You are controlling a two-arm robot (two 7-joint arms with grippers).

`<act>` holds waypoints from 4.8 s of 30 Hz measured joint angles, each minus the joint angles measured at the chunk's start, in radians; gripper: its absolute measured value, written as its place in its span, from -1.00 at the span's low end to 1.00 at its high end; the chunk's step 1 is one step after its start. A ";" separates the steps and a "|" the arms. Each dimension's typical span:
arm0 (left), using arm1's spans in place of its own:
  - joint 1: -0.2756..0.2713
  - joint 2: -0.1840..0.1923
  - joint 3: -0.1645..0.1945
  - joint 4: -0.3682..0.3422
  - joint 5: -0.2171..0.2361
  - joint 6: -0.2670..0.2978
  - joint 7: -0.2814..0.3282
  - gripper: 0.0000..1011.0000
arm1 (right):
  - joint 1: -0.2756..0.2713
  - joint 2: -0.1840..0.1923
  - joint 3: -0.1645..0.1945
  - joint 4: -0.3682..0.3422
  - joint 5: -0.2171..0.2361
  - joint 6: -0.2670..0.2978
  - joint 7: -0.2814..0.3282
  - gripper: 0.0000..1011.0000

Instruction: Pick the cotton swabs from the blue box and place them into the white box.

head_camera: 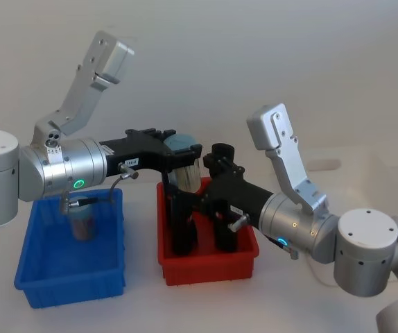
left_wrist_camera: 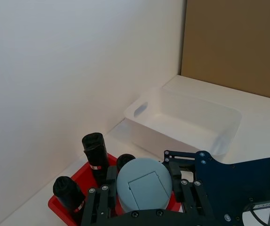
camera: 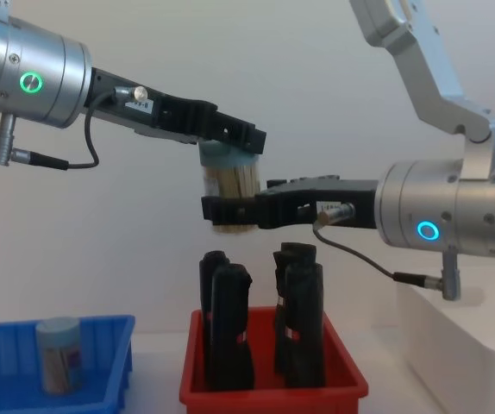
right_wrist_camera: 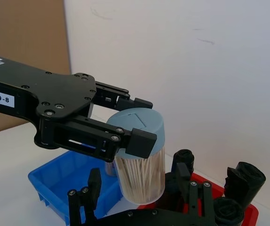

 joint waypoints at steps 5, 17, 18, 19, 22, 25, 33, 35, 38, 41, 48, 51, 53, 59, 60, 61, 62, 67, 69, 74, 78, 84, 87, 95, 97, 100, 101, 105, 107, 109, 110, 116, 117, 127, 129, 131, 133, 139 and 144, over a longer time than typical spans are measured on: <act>0.000 0.000 0.000 0.000 0.000 0.000 0.000 0.31 | 0.007 -0.003 -0.003 0.008 -0.003 -0.004 0.002 0.98; 0.000 0.000 0.000 0.000 0.000 0.000 0.000 0.31 | 0.015 -0.007 -0.010 0.015 -0.012 -0.004 -0.009 0.98; 0.000 0.000 0.000 0.000 0.000 0.000 0.000 0.31 | 0.016 -0.008 -0.011 0.015 -0.014 -0.002 -0.012 0.98; 0.000 0.000 0.000 0.000 0.000 0.000 0.000 0.31 | 0.016 -0.008 -0.011 0.015 -0.015 -0.001 -0.014 0.98; 0.000 0.000 0.000 0.000 0.000 0.000 0.000 0.31 | 0.016 -0.009 -0.013 0.015 -0.018 0.003 -0.022 0.98; 0.000 0.000 0.000 0.000 0.000 0.000 0.000 0.31 | 0.017 -0.010 -0.016 0.013 -0.021 0.008 -0.033 0.98; 0.000 0.000 0.000 0.000 0.000 0.000 0.000 0.31 | 0.015 -0.015 -0.022 0.006 -0.026 0.020 -0.067 0.98; 0.000 0.000 0.000 0.000 0.000 0.000 0.000 0.31 | 0.015 -0.016 -0.023 0.005 -0.027 0.021 -0.072 0.98; 0.000 0.000 0.000 0.000 0.000 0.000 0.000 0.31 | 0.015 -0.017 -0.024 0.004 -0.027 0.021 -0.078 0.87; 0.000 0.000 0.000 0.000 0.000 0.000 0.000 0.31 | 0.015 -0.017 -0.025 0.004 -0.025 0.019 -0.080 0.73; 0.000 0.000 0.000 0.000 0.000 0.000 0.000 0.31 | 0.016 -0.019 -0.027 0.007 -0.018 0.010 -0.080 0.35; 0.000 0.000 0.000 0.000 0.000 -0.001 0.001 0.31 | 0.016 -0.019 -0.027 0.009 -0.015 0.006 -0.079 0.31; 0.000 0.000 0.000 0.000 0.000 -0.001 0.001 0.31 | 0.017 -0.019 -0.028 0.011 -0.013 0.002 -0.079 0.29; 0.000 0.000 -0.001 0.000 0.000 -0.002 0.001 0.31 | 0.017 -0.019 -0.028 0.013 -0.009 -0.004 -0.078 0.29; 0.000 0.000 -0.001 0.000 0.000 -0.002 0.001 0.31 | 0.017 -0.019 -0.028 0.013 -0.008 -0.005 -0.078 0.29; 0.000 0.000 -0.001 0.000 0.000 -0.002 0.001 0.31 | 0.017 -0.018 -0.028 0.013 -0.008 -0.006 -0.078 0.29; 0.000 0.000 -0.001 0.000 0.000 -0.002 0.001 0.31 | 0.017 -0.018 -0.028 0.013 -0.007 -0.006 -0.078 0.29; 0.001 0.000 0.001 0.001 0.000 0.001 0.000 0.40 | 0.019 -0.018 -0.029 0.013 -0.003 -0.015 -0.078 0.29; 0.000 0.000 0.001 0.001 0.000 0.001 0.000 0.51 | 0.019 -0.017 -0.029 0.013 -0.002 -0.018 -0.078 0.29; 0.000 0.000 0.001 0.001 0.000 0.001 0.000 0.82 | 0.019 -0.016 -0.029 0.012 0.000 -0.021 -0.078 0.29; 0.000 0.000 0.000 0.001 0.000 0.001 0.000 0.98 | 0.018 -0.015 -0.029 0.011 0.002 -0.023 -0.078 0.29; 0.000 0.000 0.000 0.000 0.000 0.001 0.000 0.99 | 0.017 -0.012 -0.029 0.008 0.004 -0.026 -0.078 0.29; 0.000 0.000 0.000 0.000 0.000 0.001 0.000 0.99 | 0.015 -0.010 -0.029 0.005 0.005 -0.026 -0.081 0.29; 0.000 0.000 0.000 0.000 0.000 0.000 0.000 0.99 | 0.000 -0.001 -0.027 -0.015 0.013 -0.023 -0.104 0.29; 0.000 0.000 0.000 0.000 0.000 0.000 0.000 0.99 | -0.007 0.003 -0.026 -0.023 0.017 -0.021 -0.115 0.29; 0.000 0.000 0.000 0.000 0.000 0.000 0.000 0.99 | -0.018 0.008 -0.026 -0.034 0.022 -0.017 -0.130 0.29; 0.000 0.000 0.000 0.000 0.000 0.000 0.000 0.99 | -0.021 0.009 -0.025 -0.037 0.024 -0.017 -0.134 0.28; 0.000 0.000 0.000 0.000 0.000 0.000 0.000 0.99 | -0.037 0.018 -0.023 -0.054 0.031 -0.013 -0.161 0.29; 0.000 0.000 0.000 0.000 0.000 0.000 0.000 0.99 | -0.042 0.020 -0.022 -0.059 0.033 -0.012 -0.171 0.28; 0.000 0.000 0.000 0.000 0.000 0.000 0.000 0.99 | -0.050 0.024 -0.021 -0.068 0.037 -0.011 -0.189 0.28; 0.000 0.000 0.000 0.000 0.000 0.000 0.000 0.99 | -0.054 0.026 -0.020 -0.072 0.038 -0.011 -0.194 0.29; 0.000 0.000 0.000 0.000 0.000 0.000 0.000 0.99 | -0.079 0.041 -0.011 -0.102 0.048 -0.011 -0.245 0.28; 0.000 0.000 0.000 0.000 0.000 0.000 0.000 0.99 | -0.081 0.042 -0.010 -0.104 0.049 -0.011 -0.251 0.28; 0.000 0.000 0.000 0.000 0.000 0.000 0.000 0.99 | -0.127 0.076 0.010 -0.157 0.061 -0.024 -0.337 0.28; 0.000 0.000 0.000 0.000 0.000 0.000 0.000 0.99 | -0.134 0.082 0.014 -0.164 0.061 -0.027 -0.351 0.28; 0.000 0.000 0.000 0.000 0.000 0.000 0.000 0.99 | -0.145 0.090 0.020 -0.177 0.063 -0.031 -0.370 0.29; 0.000 0.000 0.000 0.000 0.000 0.000 0.000 0.99 | -0.155 0.099 0.026 -0.188 0.066 -0.036 -0.393 0.28; 0.000 0.000 0.000 0.000 0.000 0.000 0.000 0.99 | -0.183 0.123 0.045 -0.212 0.076 -0.047 -0.443 0.28; 0.000 0.000 0.000 0.000 0.000 0.000 0.000 0.99 | -0.207 0.147 0.068 -0.227 0.090 -0.057 -0.489 0.28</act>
